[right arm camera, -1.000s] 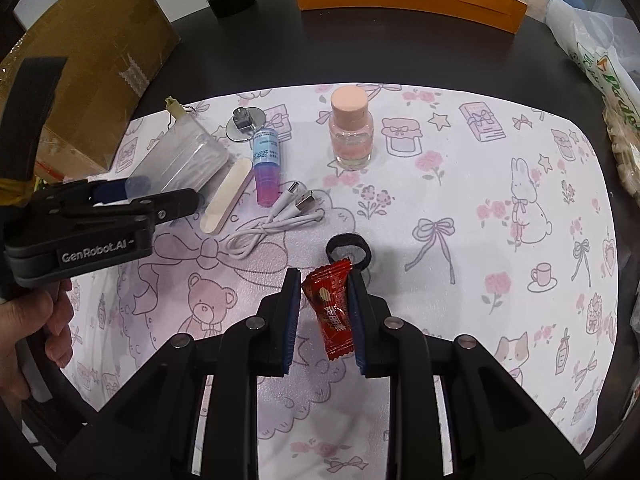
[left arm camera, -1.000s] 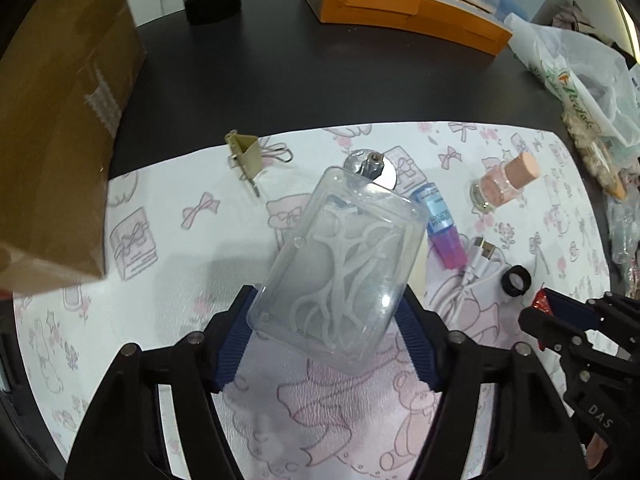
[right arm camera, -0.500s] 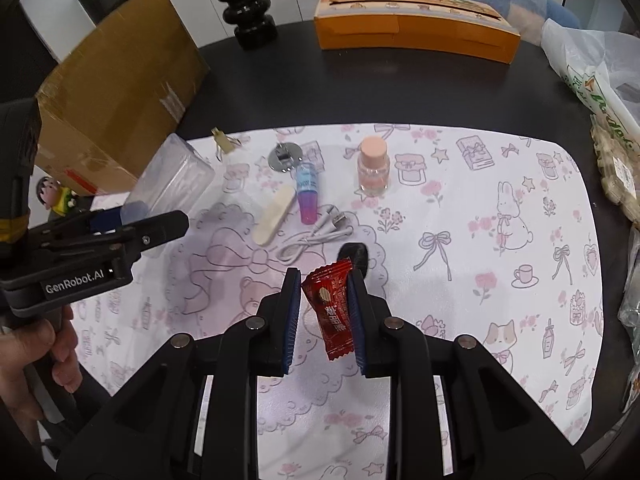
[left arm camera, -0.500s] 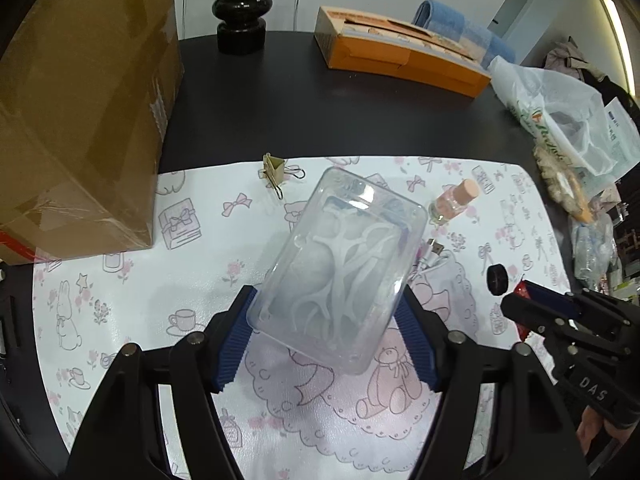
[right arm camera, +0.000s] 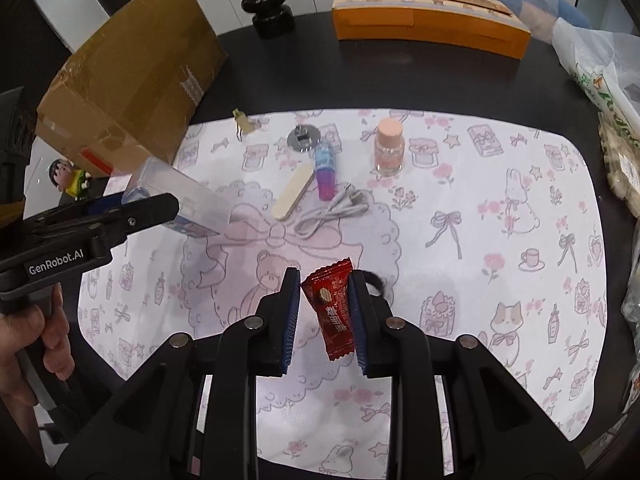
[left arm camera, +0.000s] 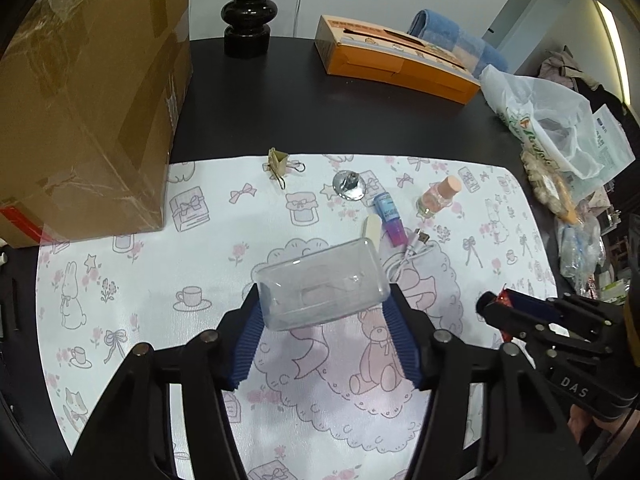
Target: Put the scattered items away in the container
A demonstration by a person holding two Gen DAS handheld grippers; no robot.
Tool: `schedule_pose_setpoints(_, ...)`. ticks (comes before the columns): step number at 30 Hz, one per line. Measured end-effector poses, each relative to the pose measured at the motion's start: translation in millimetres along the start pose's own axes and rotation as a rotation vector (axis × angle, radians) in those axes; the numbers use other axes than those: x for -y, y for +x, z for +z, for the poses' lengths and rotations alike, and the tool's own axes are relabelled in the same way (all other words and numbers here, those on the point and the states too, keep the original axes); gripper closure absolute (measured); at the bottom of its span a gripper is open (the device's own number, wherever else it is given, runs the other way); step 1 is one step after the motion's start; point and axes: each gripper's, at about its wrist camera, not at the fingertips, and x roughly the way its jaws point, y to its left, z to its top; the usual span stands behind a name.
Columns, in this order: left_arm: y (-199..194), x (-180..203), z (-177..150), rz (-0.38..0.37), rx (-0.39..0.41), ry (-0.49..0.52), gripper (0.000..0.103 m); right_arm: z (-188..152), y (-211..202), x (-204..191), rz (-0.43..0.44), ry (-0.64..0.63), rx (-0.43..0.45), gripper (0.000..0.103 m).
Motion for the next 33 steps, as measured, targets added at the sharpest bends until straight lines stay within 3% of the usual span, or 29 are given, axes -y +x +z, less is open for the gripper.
schedule_pose_setpoints(11,10.7,-6.9,-26.9,-0.023,-0.028,-0.017,0.046,-40.8,48.7,-15.7,-0.028,-0.108,-0.128,0.078)
schedule_pose_setpoints(14,13.9,-9.2,-36.4,-0.032,-0.039,-0.029,0.047,-48.1,51.5,-16.5,-0.017,-0.089,-0.121,0.073)
schedule_pose_setpoints(19,9.3,-8.3,-42.3,-0.017,-0.033,-0.028,0.047,-55.0,39.6,-16.2,-0.021,-0.083,-0.106,0.054)
schedule_pose_setpoints(26,4.3,-13.6,-48.6,-0.019,-0.026,-0.037,0.047,-76.0,42.7,-3.9,0.051,-0.028,-0.147,0.053)
schedule_pose_setpoints(33,4.2,-15.0,-49.9,-0.016,-0.029,-0.041,0.047,-73.6,58.9,-10.7,0.023,-0.04,-0.13,0.054)
